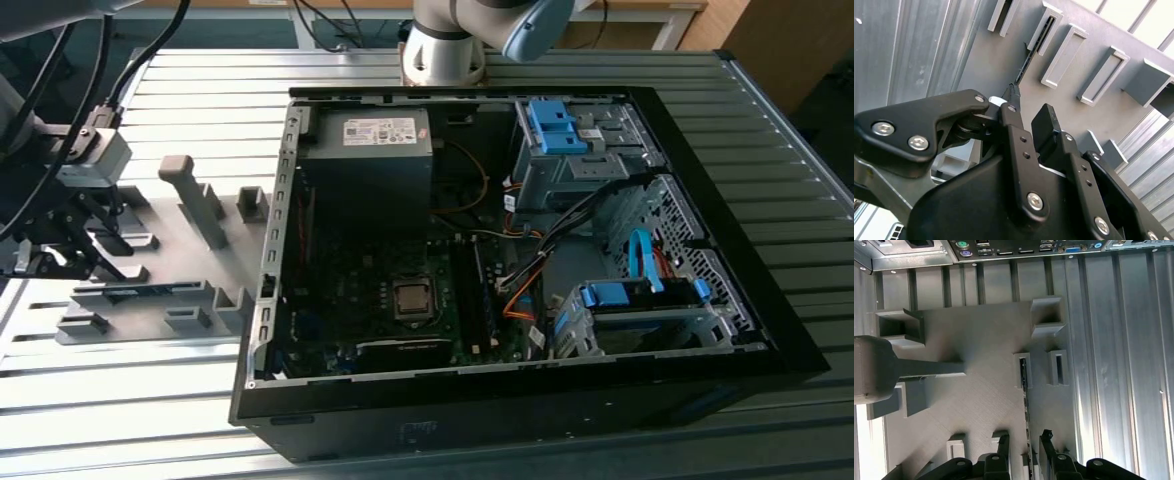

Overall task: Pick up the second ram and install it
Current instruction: 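Pick up the second ram and move it above second insertion slot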

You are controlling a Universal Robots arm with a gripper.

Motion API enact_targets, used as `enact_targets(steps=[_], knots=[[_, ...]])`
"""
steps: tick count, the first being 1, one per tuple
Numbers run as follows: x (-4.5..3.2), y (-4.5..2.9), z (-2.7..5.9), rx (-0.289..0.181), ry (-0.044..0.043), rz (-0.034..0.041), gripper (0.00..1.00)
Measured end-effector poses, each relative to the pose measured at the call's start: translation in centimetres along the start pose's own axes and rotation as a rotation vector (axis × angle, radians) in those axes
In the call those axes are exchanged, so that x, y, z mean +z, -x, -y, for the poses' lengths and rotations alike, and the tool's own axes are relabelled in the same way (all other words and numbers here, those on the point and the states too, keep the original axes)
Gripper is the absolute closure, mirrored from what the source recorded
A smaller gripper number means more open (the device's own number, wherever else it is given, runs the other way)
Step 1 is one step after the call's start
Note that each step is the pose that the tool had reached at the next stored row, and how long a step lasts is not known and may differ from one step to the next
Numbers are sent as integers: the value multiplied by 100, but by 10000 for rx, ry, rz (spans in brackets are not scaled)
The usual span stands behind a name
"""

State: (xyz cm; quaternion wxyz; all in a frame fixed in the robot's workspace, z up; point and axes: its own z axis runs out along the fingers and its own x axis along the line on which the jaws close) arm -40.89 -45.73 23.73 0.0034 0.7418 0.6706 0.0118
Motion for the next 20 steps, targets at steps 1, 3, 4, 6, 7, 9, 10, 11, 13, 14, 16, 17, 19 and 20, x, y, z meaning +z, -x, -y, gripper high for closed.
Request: enact_targets(steps=[1,3,4,6,7,9,10,11,13,14,16,17,19,20], knots=[[0,0,0,-1,0,0,63],[-22,0,0,-8,2,-1,63],[-46,-1,-1,-8,0,1,63],[-95,-1,-2,-9,1,0,63],[-115,-2,-2,-10,0,-1,63],[-135,-2,-3,-27,0,-1,63],[-137,-2,-3,-56,1,-3,63],[-137,-2,-3,-141,0,-5,63],[-138,-3,-2,-475,-4,-11,63],[-138,-2,-2,-656,-8,-14,63],[-138,-2,-3,-1021,-13,-21,63],[-138,-2,-3,-1201,-16,-24,63],[-138,-2,-3,-1578,-21,-32,63],[-137,-2,-3,-1757,-23,-36,63]])
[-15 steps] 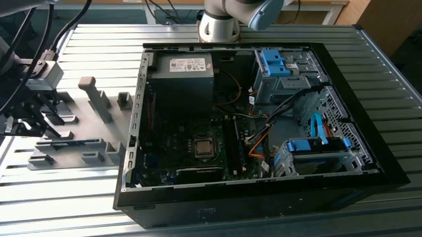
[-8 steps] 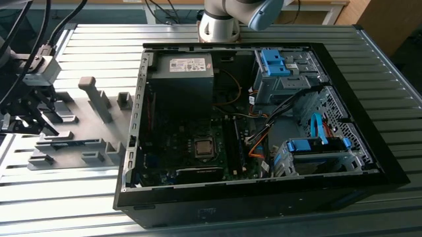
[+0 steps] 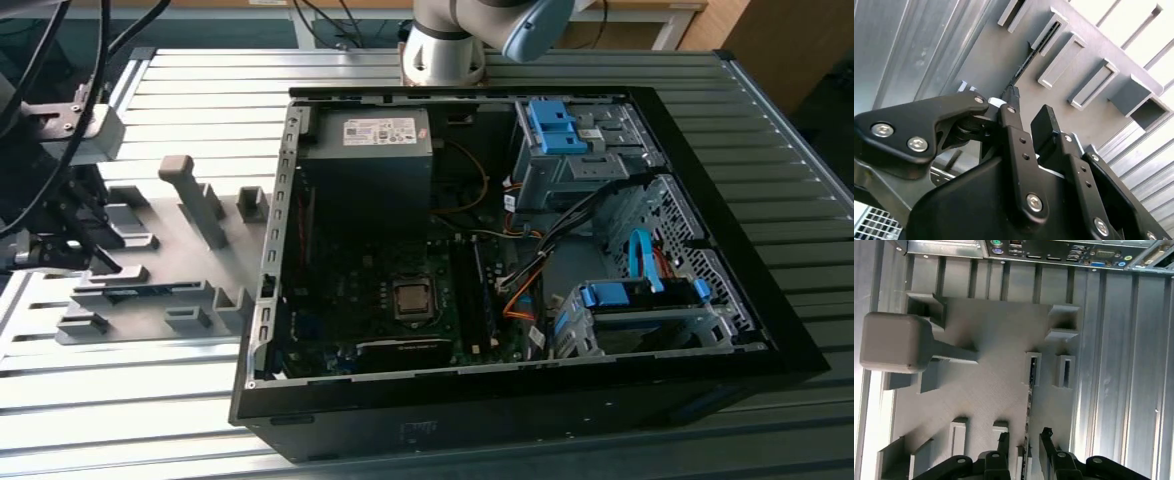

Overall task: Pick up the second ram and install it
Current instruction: 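Pick up the second ram and move it above second insertion slot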

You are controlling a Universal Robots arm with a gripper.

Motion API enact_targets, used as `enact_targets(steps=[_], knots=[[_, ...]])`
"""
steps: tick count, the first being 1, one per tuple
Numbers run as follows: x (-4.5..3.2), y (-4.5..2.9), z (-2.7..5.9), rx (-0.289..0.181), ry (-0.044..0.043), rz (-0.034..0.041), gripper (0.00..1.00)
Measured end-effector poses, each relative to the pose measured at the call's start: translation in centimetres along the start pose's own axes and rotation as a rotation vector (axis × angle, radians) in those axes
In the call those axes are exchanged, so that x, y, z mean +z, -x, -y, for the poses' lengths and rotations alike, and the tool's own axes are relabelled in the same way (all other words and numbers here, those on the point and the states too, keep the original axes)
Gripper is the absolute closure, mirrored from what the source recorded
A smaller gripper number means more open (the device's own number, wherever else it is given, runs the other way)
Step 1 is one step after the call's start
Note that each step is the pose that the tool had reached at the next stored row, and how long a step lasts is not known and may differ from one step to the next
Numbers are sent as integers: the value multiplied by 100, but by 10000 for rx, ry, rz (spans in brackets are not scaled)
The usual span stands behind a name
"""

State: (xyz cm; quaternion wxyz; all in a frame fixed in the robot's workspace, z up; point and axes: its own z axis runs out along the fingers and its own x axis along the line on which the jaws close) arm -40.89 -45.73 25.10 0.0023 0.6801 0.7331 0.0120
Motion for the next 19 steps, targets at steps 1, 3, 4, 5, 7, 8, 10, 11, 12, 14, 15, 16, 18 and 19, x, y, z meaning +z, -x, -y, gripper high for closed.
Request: enact_targets(steps=[1,3,4,5,7,8,10,11,12,14,15,16,18,19], knots=[[1,0,0,-180,-2,-4,63],[2,0,0,-534,-7,-11,63],[2,0,0,-714,-9,-15,63],[3,0,0,-893,-11,-19,63],[4,0,0,-1270,-15,-27,63],[5,0,0,-1450,-18,-31,63],[6,0,0,-1809,-23,-38,63],[6,0,0,-1989,-25,-42,63],[7,0,0,-2179,-27,-46,63],[8,0,0,-2544,-32,-53,63],[8,0,0,-2724,-35,-57,63],[9,0,0,-2904,-36,-61,63],[10,0,0,-3264,-41,-68,63],[11,0,0,-3454,-44,-72,63]])
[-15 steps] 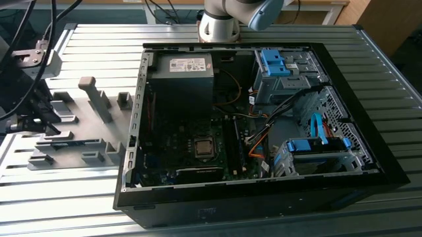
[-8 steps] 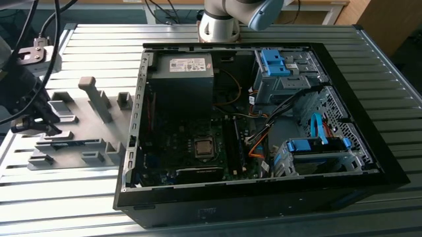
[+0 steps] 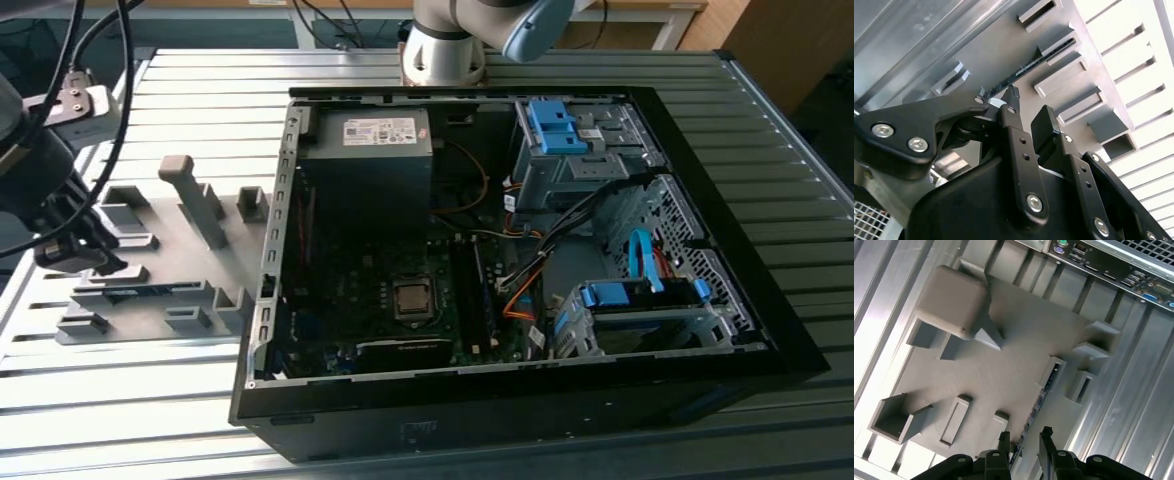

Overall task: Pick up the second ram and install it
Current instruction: 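Pick up the second ram and move it above second insertion slot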

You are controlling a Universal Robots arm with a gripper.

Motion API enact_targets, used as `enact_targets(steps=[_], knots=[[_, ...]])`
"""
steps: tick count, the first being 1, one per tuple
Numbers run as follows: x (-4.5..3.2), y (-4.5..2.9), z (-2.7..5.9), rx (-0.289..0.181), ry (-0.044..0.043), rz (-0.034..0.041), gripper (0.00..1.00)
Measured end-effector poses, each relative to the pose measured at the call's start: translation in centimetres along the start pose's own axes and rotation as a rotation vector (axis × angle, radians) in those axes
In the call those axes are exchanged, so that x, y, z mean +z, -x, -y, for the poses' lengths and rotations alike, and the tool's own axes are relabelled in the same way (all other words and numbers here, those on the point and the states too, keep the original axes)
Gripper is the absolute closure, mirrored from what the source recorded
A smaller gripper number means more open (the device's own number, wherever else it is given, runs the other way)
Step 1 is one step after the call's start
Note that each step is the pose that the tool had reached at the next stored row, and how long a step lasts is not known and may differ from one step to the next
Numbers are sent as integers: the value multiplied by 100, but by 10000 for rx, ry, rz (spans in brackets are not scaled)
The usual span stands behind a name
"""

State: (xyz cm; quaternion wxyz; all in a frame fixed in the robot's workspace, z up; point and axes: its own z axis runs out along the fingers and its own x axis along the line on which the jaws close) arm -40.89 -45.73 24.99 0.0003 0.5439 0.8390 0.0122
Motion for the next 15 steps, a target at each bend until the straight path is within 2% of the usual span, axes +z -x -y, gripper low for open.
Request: enact_targets(steps=[15], knots=[[11,0,0,-2714,-35,-57,63]])
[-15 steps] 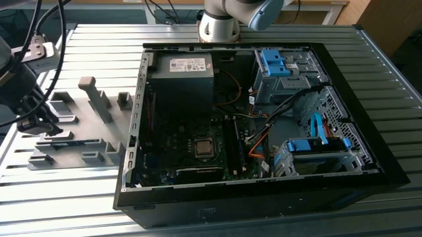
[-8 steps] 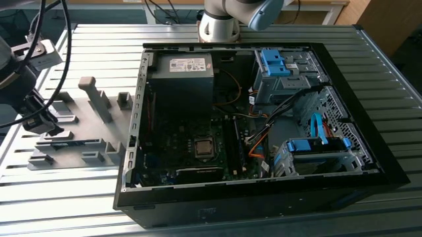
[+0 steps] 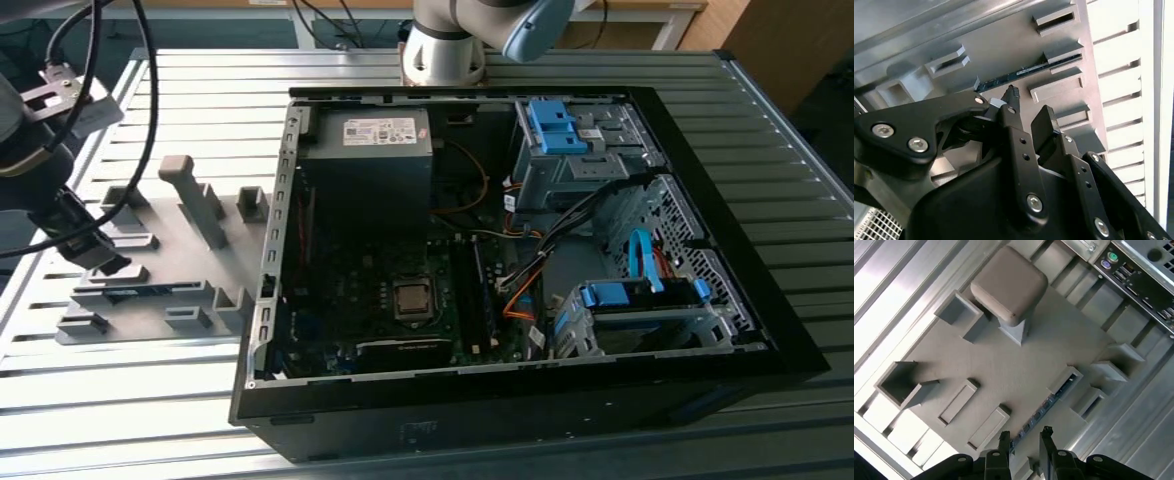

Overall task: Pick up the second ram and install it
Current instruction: 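Pick up the second ram and move it above second insertion slot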

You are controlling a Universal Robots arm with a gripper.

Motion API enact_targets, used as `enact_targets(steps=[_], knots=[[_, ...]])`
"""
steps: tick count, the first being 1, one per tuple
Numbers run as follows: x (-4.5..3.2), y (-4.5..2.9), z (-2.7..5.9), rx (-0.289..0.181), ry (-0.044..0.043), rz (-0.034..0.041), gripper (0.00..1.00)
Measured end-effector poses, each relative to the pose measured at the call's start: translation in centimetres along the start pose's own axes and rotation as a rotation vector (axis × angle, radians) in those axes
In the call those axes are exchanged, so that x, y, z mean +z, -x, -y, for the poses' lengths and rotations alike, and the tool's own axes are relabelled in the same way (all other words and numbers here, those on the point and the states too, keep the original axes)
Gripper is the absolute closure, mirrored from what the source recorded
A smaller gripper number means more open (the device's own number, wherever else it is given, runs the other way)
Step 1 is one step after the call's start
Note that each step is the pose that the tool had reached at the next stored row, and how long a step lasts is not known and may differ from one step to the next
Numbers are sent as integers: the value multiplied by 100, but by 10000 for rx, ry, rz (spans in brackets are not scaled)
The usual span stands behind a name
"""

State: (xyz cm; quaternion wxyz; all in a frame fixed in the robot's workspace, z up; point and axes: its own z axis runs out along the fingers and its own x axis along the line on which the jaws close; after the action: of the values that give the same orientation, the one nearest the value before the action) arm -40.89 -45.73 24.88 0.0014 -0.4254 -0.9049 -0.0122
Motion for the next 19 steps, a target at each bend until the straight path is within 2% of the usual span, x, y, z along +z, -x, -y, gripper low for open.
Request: enact_targets(steps=[19], knots=[[16,0,0,-3460,-44,-72,63]])
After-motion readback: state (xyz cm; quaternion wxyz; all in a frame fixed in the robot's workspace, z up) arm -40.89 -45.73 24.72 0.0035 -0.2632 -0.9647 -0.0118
